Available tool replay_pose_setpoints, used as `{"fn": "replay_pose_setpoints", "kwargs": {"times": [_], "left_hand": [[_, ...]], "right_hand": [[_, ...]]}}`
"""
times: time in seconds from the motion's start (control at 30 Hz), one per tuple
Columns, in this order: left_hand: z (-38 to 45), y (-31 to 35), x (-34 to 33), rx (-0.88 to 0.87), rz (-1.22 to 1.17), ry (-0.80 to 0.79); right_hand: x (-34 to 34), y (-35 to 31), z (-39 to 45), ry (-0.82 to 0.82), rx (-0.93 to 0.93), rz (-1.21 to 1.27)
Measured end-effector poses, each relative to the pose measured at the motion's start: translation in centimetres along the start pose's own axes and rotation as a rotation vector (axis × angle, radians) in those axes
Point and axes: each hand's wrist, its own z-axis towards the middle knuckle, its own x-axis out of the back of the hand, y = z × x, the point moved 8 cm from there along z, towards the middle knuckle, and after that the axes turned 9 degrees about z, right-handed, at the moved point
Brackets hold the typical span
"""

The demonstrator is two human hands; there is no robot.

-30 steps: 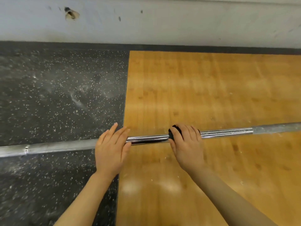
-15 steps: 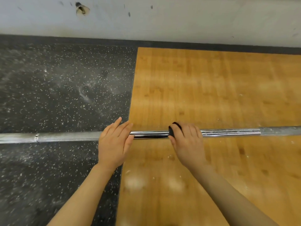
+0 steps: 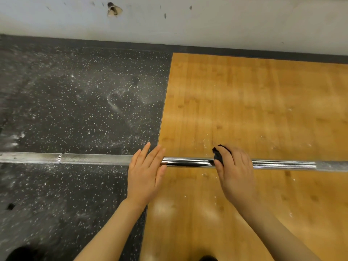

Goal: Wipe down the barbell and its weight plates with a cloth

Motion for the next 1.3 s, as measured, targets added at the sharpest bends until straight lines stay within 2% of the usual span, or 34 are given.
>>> {"fn": "replay_pose_setpoints", "kwargs": {"times": [0.33, 0.5, 0.6, 0.83, 1.0, 1.17, 1.3], "left_hand": [[-4.5, 0.2, 1.9, 0.053, -0.087, -0.038], [-3.1, -3.1, 2.2, 0.202, 0.066, -0.129], [-3.6, -3.0, 1.1, 0.168, 0.133, -0.176], [-4.9, -2.9, 1.0, 0.166, 0.169, -0.137], [-4.8, -3.1, 0.9, 0.165, 0.166, -0.116], [-4.3, -3.0, 0.9, 0.141, 0.162, -0.079], [-3.6, -3.1, 0.9, 0.134, 0.156, -0.069]], "right_hand": [[0.0, -1.1, -3.9, -0.038, 0.013, -0.058], [-0.1, -1.9, -6.4, -0.054, 0.003, -0.068], [-0.5, -3.3, -7.2, -0.080, 0.022, -0.036], [-5.0, -9.1, -7.1, -0.209, 0.147, -0.048], [-4.4, -7.2, -8.0, -0.216, 0.187, -0.073], [-0.9, -2.1, -8.9, -0.120, 0.161, -0.141], [-0.6, -1.4, -8.4, -0.081, 0.157, -0.156]]}}
